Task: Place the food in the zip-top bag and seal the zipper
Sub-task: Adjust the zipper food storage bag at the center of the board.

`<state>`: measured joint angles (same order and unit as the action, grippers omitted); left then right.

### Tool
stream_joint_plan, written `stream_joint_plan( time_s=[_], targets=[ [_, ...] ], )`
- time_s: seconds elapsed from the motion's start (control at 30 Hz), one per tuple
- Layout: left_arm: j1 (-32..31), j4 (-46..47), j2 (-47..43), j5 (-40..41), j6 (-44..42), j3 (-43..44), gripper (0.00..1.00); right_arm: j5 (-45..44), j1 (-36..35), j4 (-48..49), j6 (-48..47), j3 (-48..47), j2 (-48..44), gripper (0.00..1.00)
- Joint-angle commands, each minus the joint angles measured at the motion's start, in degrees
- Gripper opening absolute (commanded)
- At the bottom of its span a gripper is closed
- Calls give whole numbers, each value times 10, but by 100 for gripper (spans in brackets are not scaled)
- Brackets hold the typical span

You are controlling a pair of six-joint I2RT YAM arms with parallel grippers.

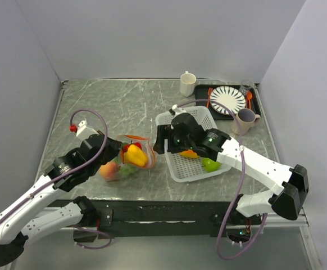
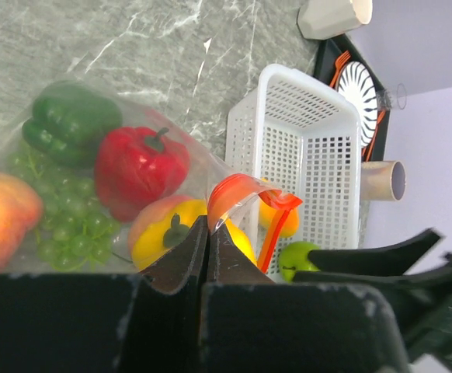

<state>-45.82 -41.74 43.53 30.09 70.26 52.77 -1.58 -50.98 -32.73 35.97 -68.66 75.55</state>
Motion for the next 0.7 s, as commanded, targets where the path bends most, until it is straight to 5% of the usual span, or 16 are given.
stream_joint_plan(
  time_s=[0.0, 0.37, 0.67],
  targets=[
    [1, 19, 1, 16, 8, 35, 1, 39, 2, 21, 23, 26, -1, 73],
    [1, 34, 6, 0, 8, 22, 1, 55, -8, 77, 42, 48, 6, 68],
    [1, 36, 8, -5, 0, 28, 1, 55, -14, 56, 32, 28, 93, 49]
  ],
)
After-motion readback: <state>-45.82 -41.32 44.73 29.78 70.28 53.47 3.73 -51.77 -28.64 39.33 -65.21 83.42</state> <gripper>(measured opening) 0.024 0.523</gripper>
